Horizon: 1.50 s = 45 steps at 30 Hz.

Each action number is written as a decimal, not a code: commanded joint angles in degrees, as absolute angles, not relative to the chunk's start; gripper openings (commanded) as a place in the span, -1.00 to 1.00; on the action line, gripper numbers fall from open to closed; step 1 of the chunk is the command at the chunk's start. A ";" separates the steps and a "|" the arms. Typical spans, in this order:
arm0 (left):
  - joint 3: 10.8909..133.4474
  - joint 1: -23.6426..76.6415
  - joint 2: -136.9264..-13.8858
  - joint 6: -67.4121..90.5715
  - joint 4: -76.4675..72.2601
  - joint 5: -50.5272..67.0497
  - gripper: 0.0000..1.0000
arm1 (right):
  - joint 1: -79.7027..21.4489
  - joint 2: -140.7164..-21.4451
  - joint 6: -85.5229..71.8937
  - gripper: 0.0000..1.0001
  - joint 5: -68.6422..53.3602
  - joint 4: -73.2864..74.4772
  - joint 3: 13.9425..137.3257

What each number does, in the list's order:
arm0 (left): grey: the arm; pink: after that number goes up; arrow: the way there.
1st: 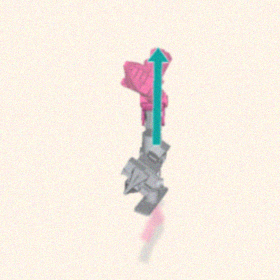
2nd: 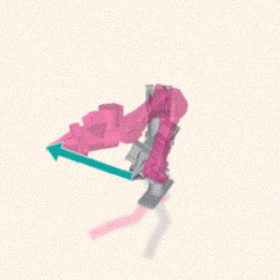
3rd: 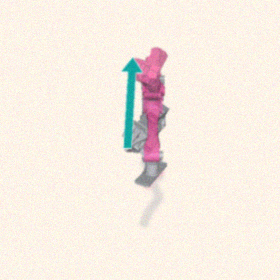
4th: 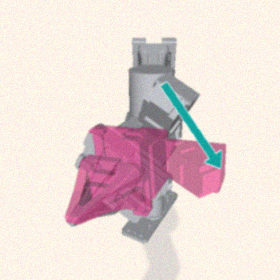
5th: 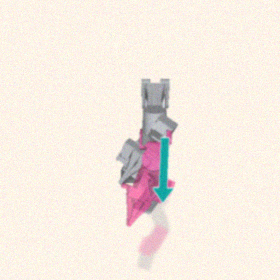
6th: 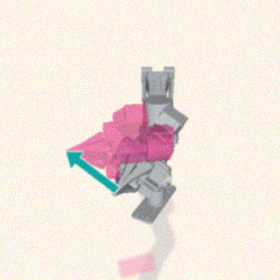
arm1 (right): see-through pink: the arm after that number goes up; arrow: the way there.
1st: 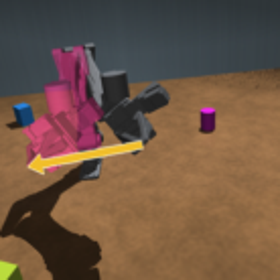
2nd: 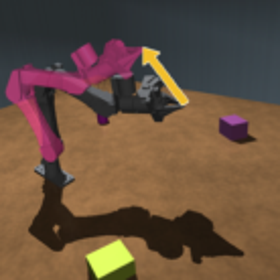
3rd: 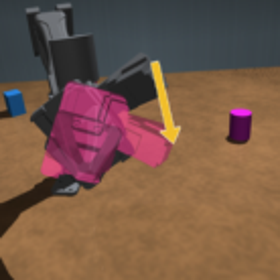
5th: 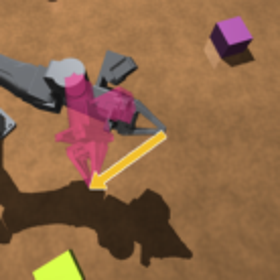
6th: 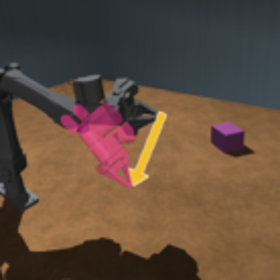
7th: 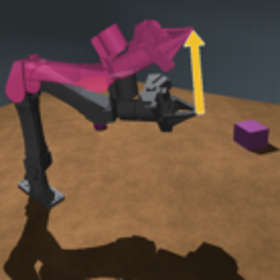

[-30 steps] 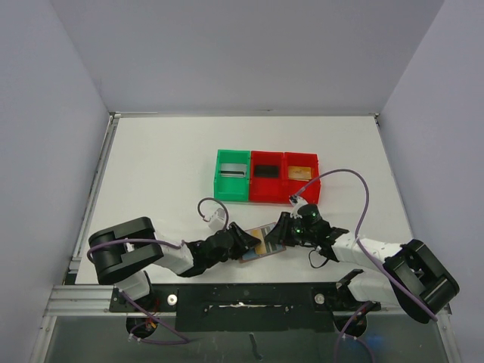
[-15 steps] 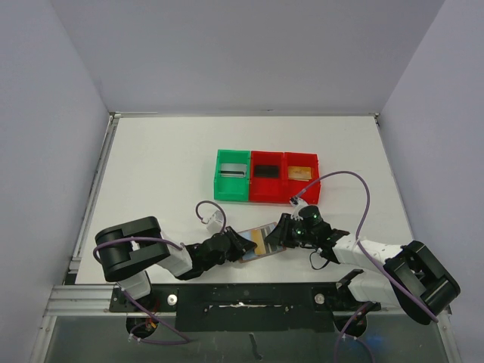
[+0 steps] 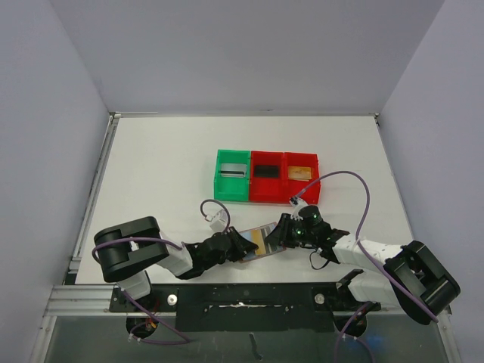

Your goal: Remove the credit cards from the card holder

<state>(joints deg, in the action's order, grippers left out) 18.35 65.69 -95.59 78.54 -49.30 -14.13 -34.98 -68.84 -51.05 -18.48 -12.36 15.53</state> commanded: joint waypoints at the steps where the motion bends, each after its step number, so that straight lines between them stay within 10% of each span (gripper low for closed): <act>1: 19.71 66.07 -95.01 76.47 -49.07 -12.14 -0.99 | -35.77 -69.46 -49.14 -0.56 -17.88 -5.58 14.98; 19: 13.96 66.01 -81.26 77.30 -33.04 -16.75 -1.00 | -33.83 -69.35 -47.04 -0.55 -16.56 -2.89 16.80; 45: 14.06 62.94 -61.12 64.43 -28.82 -11.02 -1.00 | -24.12 -55.86 -48.71 0.43 -27.95 -13.91 15.73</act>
